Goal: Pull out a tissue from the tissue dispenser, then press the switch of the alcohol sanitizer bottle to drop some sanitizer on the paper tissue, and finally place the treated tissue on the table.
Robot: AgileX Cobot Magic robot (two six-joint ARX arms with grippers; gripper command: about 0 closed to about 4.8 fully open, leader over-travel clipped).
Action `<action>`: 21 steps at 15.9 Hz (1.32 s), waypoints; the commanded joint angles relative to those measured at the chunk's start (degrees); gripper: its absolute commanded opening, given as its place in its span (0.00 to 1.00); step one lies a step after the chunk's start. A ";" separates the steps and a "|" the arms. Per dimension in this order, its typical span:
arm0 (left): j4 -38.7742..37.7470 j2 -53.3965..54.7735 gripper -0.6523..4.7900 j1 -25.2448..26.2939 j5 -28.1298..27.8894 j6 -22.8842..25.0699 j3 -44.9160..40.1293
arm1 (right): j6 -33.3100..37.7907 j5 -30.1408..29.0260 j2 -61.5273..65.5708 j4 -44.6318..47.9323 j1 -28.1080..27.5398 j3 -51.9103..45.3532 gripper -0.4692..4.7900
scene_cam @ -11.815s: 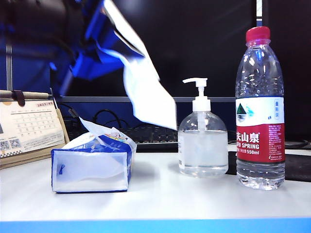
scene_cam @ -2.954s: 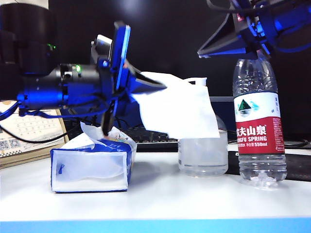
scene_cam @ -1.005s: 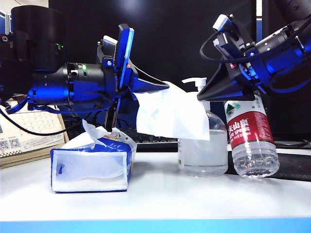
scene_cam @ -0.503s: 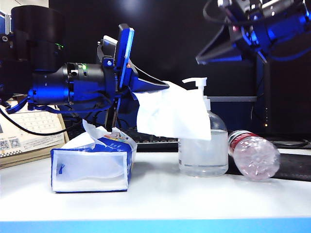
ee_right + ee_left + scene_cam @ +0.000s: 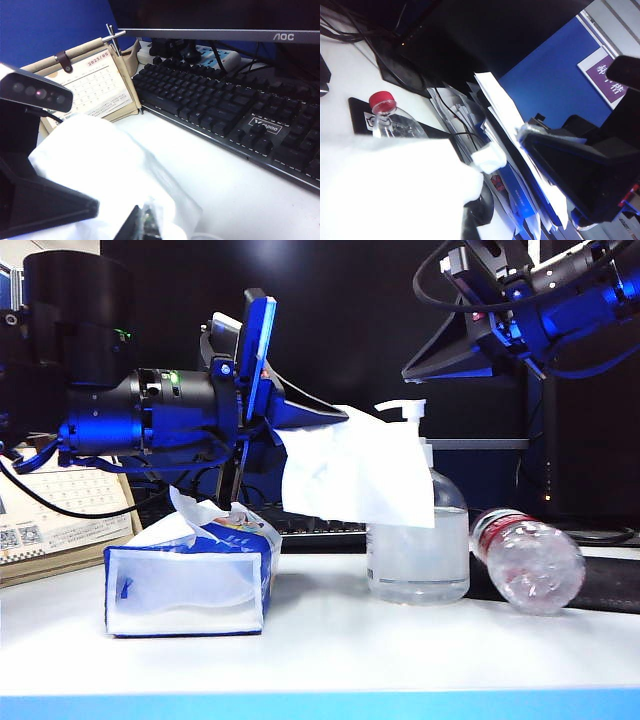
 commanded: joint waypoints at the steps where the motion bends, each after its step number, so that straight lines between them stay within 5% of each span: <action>1: 1.07 -0.09 0.11 0.02 0.42 0.24 0.17 | -0.17 0.02 -0.07 0.17 0.09 0.22 0.08; 18: 1.07 -0.09 0.11 0.02 0.85 0.44 0.22 | -0.15 -0.46 3.39 -6.49 0.11 0.13 0.08; 21: 1.07 -0.09 0.11 0.02 0.85 0.44 0.20 | 1.40 -5.07 1.66 -5.73 0.11 0.22 0.08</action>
